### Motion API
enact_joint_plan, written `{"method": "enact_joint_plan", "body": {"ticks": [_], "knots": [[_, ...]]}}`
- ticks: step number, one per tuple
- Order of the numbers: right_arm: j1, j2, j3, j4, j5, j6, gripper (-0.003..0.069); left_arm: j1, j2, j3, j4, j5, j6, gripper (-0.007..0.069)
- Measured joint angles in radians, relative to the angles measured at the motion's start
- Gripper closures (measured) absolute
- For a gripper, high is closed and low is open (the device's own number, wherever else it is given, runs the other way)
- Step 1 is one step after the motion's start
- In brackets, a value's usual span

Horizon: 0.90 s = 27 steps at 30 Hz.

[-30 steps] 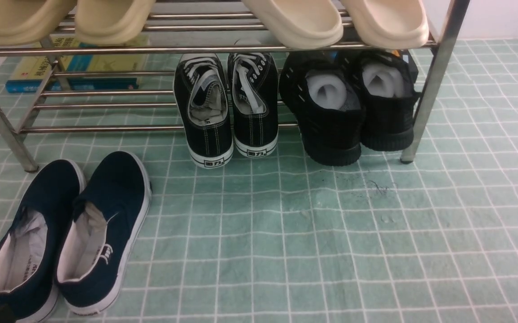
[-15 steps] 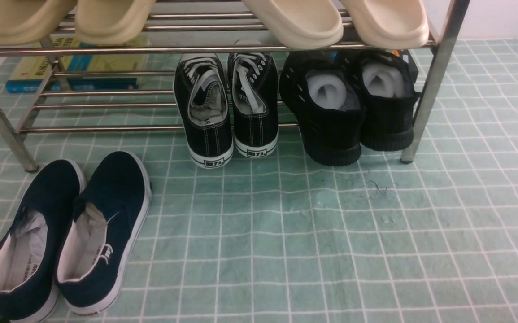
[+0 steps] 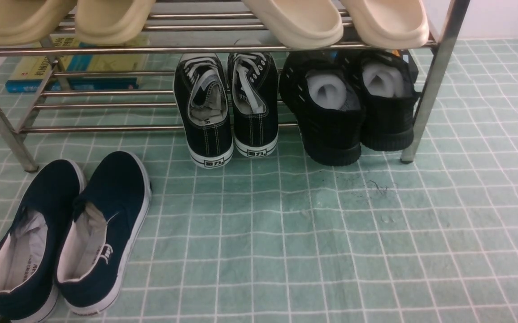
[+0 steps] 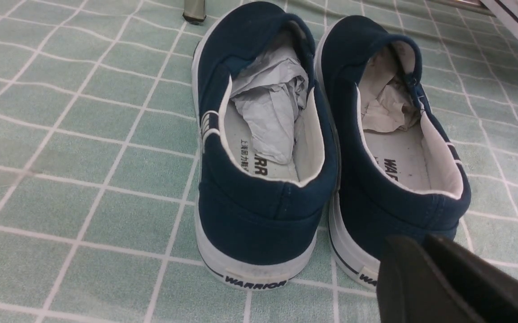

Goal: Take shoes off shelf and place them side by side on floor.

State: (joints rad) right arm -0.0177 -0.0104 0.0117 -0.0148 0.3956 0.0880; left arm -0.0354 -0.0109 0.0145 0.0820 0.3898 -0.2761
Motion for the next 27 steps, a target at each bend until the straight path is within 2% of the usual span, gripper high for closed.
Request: {"method": "enact_joint_plan", "body": {"ticks": [27], "knots": [[0.0, 0.0, 0.0, 0.0, 0.0, 0.0, 0.0419, 0.0, 0.0, 0.0, 0.012, 0.0, 0.0, 0.0534]]}}
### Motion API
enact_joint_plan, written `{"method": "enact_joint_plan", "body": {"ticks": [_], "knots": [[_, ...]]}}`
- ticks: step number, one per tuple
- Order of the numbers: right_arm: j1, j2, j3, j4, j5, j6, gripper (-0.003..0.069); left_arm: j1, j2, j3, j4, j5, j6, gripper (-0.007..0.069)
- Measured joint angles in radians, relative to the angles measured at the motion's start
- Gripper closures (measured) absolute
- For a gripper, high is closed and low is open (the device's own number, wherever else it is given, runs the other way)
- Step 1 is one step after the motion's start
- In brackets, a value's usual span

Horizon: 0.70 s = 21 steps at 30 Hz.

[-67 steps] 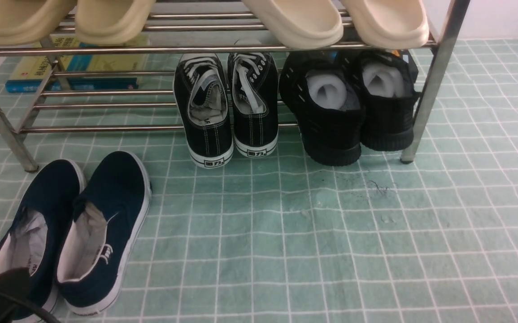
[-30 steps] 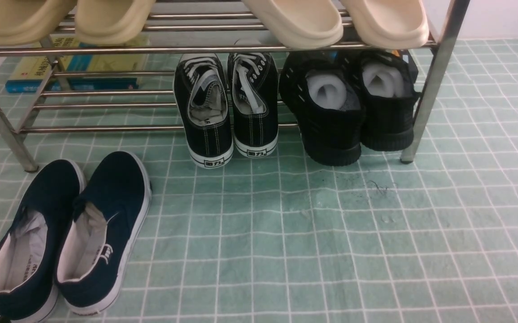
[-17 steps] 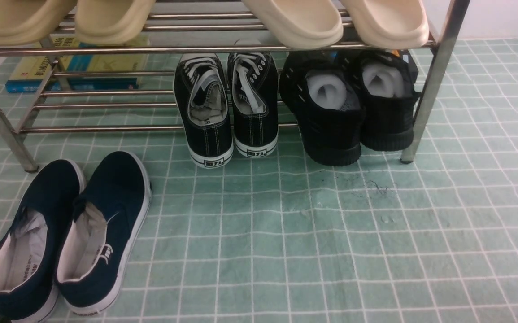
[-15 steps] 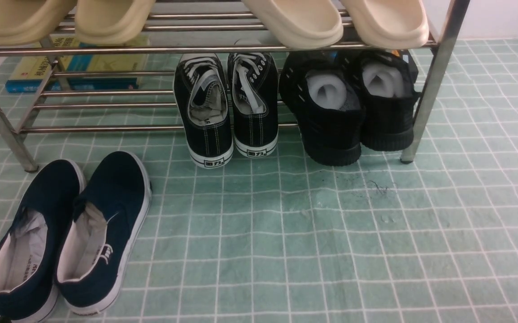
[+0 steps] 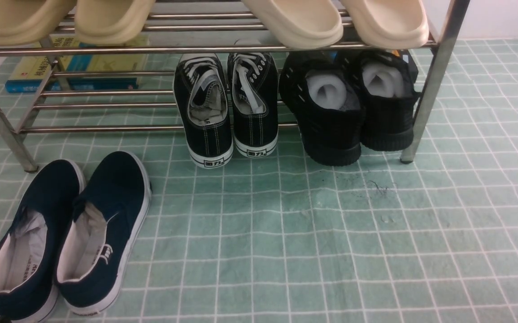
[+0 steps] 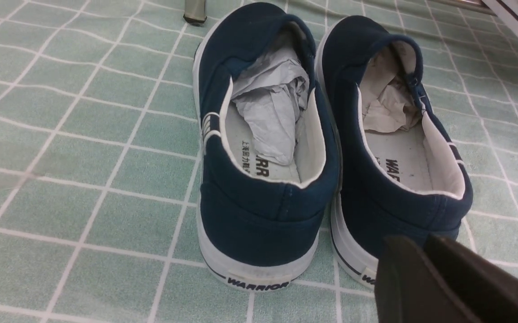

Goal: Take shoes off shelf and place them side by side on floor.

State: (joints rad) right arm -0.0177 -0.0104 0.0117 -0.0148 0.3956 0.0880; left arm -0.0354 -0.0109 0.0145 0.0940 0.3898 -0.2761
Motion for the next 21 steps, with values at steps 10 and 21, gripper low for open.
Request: {"method": "enact_joint_plan", "body": {"ticks": [10, 21], "knots": [[0.0, 0.0, 0.0, 0.0, 0.0, 0.0, 0.0419, 0.0, 0.0, 0.0, 0.005, 0.0, 0.0, 0.0534], [0.0, 0.0, 0.0, 0.0, 0.0, 0.0, 0.0419, 0.0, 0.0, 0.0, 0.011, 0.0, 0.0, 0.0524]]}}
